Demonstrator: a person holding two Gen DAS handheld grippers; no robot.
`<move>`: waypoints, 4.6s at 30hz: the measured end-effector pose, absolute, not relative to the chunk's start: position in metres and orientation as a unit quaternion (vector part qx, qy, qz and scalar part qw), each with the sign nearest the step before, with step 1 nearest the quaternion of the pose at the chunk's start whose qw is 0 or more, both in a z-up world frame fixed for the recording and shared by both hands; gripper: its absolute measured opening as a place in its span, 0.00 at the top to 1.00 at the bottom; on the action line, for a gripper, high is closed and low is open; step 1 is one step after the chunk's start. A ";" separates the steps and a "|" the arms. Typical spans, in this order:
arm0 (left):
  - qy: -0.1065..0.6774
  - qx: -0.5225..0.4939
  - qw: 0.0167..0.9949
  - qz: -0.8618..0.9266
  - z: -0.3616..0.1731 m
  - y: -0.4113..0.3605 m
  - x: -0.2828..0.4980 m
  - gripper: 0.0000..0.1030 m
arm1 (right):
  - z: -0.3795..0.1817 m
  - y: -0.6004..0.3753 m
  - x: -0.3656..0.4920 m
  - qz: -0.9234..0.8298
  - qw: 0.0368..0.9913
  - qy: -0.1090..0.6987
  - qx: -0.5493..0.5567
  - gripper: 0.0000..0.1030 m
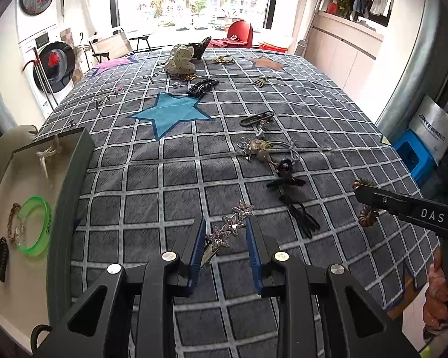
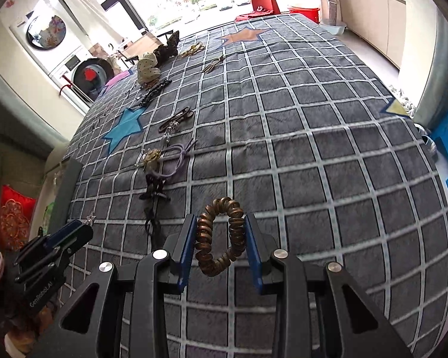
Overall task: Organize jewelry
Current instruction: 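Carry the bead bracelet and star hair clip over to the white tray, then open the right tool to drop the bead bracelet while the left tool releases the star clip, then move both open tools from the tray back over the bedspread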
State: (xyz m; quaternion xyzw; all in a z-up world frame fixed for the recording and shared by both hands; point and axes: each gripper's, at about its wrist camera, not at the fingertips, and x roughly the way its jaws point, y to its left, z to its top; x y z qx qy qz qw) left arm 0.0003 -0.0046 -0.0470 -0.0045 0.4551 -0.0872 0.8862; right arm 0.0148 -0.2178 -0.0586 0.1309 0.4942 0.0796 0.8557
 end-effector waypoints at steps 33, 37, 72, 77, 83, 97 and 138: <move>0.369 -0.067 0.926 -0.045 0.005 0.106 -0.053 0.71 | 0.009 -0.106 -0.014 0.143 0.882 0.444 0.062 0.66; 0.359 -0.079 0.930 -0.028 0.007 0.126 -0.057 0.71 | 0.012 -0.085 -0.011 0.157 0.881 0.443 0.048 0.66; 0.422 -0.146 0.880 0.161 -0.062 0.277 -0.068 0.71 | -0.019 0.130 0.038 0.356 0.791 0.493 -0.067 0.66; 0.438 -0.149 0.873 0.156 -0.073 0.277 -0.058 0.71 | -0.033 0.150 0.060 0.353 0.785 0.504 -0.071 0.66; 0.446 -0.141 0.871 0.154 -0.076 0.272 -0.051 0.71 | -0.047 0.183 0.087 0.356 0.778 0.513 -0.077 0.66; 0.450 -0.132 0.868 0.163 -0.073 0.269 -0.052 0.71 | -0.083 0.219 0.117 0.339 0.770 0.530 -0.105 0.61; 0.413 -0.119 0.876 0.218 -0.039 0.254 -0.063 0.00 | -0.024 0.094 0.072 0.337 0.792 0.508 -0.020 0.21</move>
